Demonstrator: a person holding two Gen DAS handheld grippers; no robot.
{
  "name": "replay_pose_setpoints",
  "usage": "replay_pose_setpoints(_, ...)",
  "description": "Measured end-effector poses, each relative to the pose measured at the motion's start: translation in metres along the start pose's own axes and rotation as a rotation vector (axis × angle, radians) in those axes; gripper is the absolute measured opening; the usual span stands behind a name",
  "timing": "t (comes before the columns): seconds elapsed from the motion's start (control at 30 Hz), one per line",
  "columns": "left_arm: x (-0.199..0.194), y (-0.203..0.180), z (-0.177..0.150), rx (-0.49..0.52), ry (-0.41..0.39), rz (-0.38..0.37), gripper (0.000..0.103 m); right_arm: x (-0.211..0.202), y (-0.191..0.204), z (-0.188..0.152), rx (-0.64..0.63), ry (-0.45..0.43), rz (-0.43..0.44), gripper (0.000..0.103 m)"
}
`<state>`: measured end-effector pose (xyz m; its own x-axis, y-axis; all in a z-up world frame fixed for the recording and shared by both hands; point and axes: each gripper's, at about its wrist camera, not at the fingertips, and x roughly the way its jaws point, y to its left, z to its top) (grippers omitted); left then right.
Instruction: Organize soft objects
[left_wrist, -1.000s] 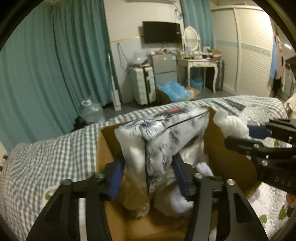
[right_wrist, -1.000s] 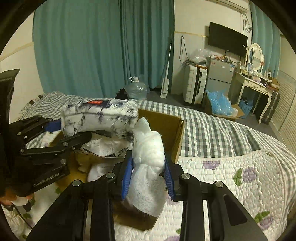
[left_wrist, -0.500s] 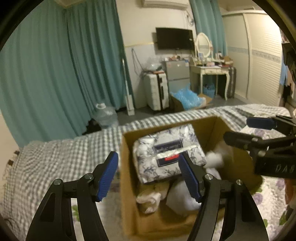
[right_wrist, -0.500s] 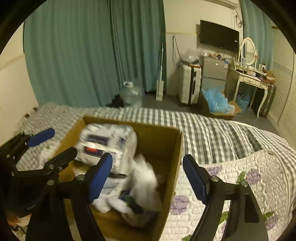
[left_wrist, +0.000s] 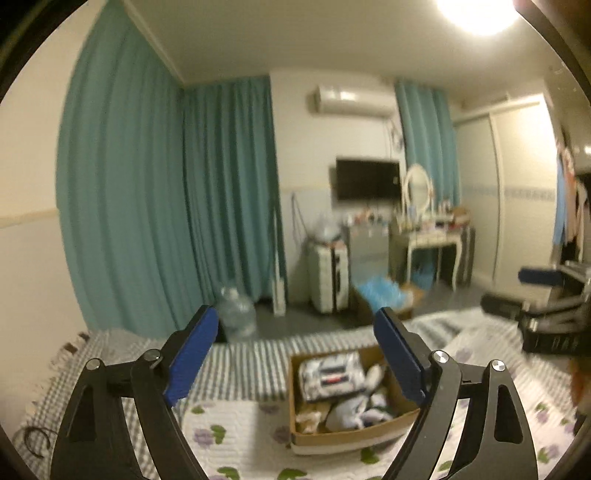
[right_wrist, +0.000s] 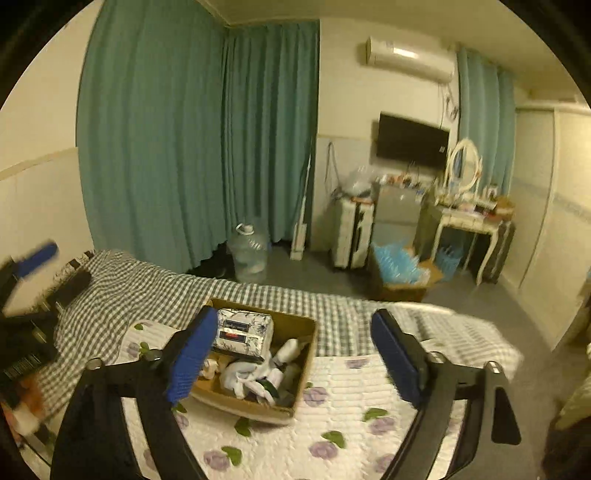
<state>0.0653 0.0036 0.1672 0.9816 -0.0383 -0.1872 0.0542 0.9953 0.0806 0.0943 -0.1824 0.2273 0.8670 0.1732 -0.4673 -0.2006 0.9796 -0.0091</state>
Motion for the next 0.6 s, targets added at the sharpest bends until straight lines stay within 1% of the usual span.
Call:
replay_pose_setpoints(0.03, -0.011, 0.002, 0.003, -0.004, -0.018, 0.0, 0.093, -0.015, 0.004, 0.0, -0.013, -0.019, -0.013, 0.093)
replay_pose_setpoints(0.07, -0.023, 0.003, 0.005, -0.008, -0.039, 0.003, 0.094, -0.029, 0.008, -0.002, -0.023, -0.04, -0.016, 0.098)
replay_pose_setpoints(0.1, -0.03, 0.003, 0.006, -0.006, -0.053, 0.005, 0.094, -0.039, 0.011, -0.003, -0.028, -0.055, -0.013, 0.101)
replay_pose_setpoints(0.13, -0.037, 0.003, 0.006, 0.002, -0.065, 0.004, 0.094, -0.048, 0.012, -0.005, -0.031, -0.068, -0.011, 0.102)
replay_pose_setpoints(0.2, -0.043, 0.002, 0.002, 0.021, -0.063, 0.012, 0.096, -0.066, 0.019, -0.012, -0.038, -0.103, -0.012, 0.102)
replay_pose_setpoints(0.3, -0.045, 0.0, -0.012, 0.035, -0.079, 0.048, 0.097, -0.084, 0.027, -0.02, -0.039, -0.15, -0.022, 0.103)
replay_pose_setpoints(0.33, -0.046, 0.0, -0.023, 0.031, -0.083, 0.057, 0.097, -0.086, 0.028, -0.023, -0.033, -0.163, -0.024, 0.103)
replay_pose_setpoints(0.4, -0.04, 0.004, -0.038, 0.016, -0.067, 0.035, 0.098, -0.089, 0.028, -0.035, -0.022, -0.202, -0.044, 0.103)
replay_pose_setpoints(0.47, -0.029, 0.01, -0.06, -0.009, -0.039, 0.051, 0.098, -0.082, 0.026, -0.049, -0.005, -0.231, -0.048, 0.103)
replay_pose_setpoints(0.6, -0.007, 0.015, -0.094, -0.029, 0.0, 0.084, 0.098, -0.056, 0.022, -0.079, 0.047, -0.227, -0.012, 0.103)
